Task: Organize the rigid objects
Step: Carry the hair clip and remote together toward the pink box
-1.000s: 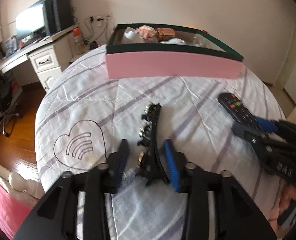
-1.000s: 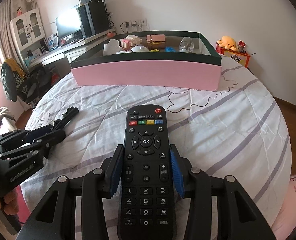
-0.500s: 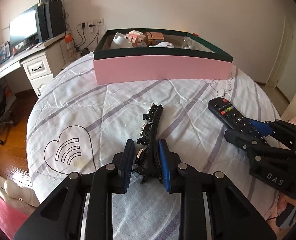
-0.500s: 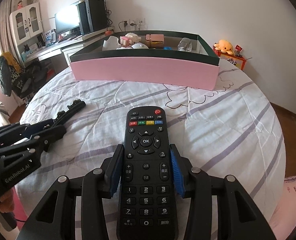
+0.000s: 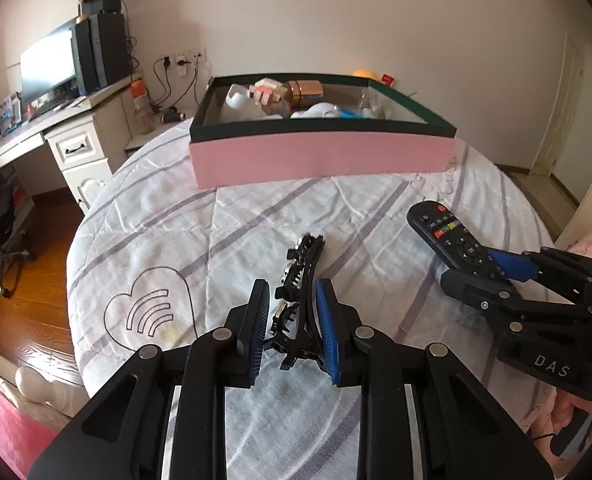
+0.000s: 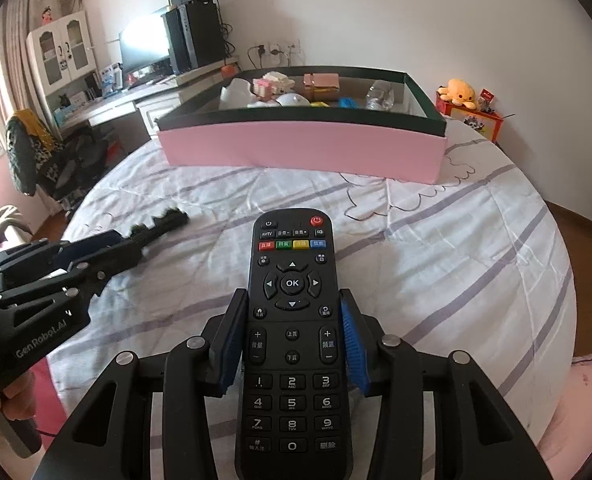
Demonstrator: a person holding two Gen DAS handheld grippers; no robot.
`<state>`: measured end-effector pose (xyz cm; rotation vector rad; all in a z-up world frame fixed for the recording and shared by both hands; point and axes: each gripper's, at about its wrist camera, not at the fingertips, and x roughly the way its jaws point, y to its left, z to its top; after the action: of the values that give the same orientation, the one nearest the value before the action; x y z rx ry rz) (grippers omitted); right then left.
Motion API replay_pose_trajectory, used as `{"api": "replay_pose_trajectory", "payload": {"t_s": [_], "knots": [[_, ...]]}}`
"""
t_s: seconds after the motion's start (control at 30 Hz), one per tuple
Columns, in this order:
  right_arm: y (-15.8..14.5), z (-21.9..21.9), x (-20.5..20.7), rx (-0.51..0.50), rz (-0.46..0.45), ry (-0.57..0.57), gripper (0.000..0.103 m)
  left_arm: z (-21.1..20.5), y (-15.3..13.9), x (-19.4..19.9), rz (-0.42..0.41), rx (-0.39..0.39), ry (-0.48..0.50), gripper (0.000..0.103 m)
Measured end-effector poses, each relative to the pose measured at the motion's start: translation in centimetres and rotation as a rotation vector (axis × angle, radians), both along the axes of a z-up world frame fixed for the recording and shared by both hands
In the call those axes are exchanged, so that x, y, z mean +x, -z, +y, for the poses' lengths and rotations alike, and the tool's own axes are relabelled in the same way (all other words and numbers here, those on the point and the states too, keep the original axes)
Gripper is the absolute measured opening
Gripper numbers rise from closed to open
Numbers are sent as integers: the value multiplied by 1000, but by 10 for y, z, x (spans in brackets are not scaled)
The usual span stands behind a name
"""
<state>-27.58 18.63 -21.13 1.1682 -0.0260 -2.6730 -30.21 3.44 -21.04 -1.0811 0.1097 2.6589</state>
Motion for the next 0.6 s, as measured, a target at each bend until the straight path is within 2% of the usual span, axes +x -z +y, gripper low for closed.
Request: {"api": "replay_pose_trajectory", "payload": {"t_s": [0.23, 0.6], "knots": [[-14, -1, 0, -59, 23, -26, 45, 0, -7, 3, 10, 7, 17, 19], [-10, -3, -5, -80, 0, -38, 45, -9, -14, 7, 5, 57, 46, 19]]}}
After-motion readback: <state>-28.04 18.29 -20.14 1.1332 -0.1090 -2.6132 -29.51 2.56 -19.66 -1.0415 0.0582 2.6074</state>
